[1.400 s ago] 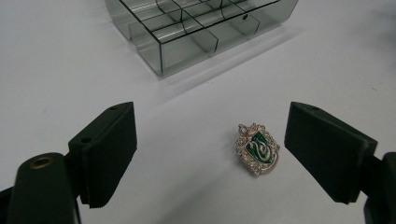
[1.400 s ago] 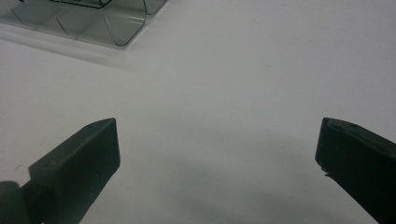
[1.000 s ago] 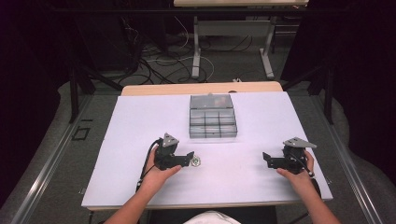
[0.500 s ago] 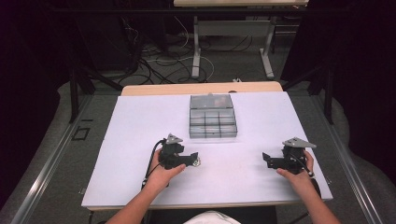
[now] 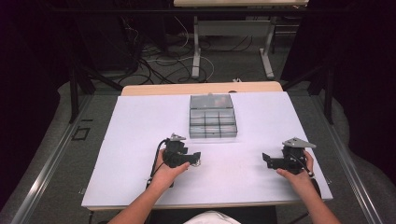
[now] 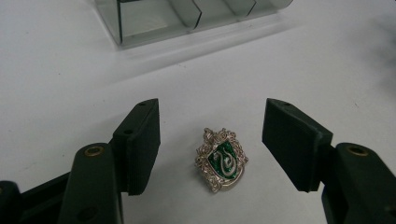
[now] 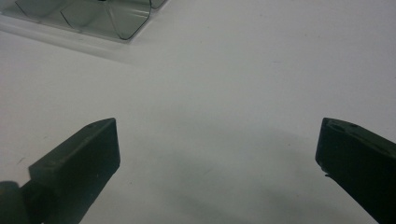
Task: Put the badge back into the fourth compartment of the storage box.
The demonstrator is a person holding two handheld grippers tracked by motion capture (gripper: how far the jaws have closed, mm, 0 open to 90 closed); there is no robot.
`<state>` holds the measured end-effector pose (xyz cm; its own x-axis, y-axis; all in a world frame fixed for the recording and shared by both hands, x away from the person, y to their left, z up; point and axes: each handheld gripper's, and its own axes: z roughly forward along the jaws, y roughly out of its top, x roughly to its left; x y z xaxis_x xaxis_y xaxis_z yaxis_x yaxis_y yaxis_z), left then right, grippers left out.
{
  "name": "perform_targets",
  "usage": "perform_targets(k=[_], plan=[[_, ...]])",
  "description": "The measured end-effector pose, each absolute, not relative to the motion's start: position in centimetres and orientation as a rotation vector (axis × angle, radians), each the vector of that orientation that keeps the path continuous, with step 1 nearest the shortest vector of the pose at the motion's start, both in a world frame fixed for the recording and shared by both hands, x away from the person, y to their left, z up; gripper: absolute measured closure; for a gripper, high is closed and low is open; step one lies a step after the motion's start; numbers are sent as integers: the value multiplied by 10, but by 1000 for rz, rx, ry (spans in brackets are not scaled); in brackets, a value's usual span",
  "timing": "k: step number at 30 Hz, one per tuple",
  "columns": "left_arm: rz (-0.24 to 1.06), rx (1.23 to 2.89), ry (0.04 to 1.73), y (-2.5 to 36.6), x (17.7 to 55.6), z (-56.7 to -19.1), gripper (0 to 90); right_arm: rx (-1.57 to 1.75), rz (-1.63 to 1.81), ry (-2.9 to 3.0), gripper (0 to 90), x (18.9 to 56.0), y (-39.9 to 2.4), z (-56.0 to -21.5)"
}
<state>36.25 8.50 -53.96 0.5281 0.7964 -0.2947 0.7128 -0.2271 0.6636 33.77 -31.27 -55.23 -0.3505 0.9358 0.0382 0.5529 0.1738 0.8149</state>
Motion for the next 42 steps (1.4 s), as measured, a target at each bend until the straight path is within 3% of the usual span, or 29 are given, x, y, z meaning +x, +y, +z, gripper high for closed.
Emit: perform_targets(k=[18, 42], plan=[[50, 2018, 1330, 73, 365, -540, 478, 1392, 1064, 1988, 0, 338, -313, -553], [10, 2072, 1343, 74, 368, -546, 657, 1389, 1058, 1995, 0, 338, -313, -554]])
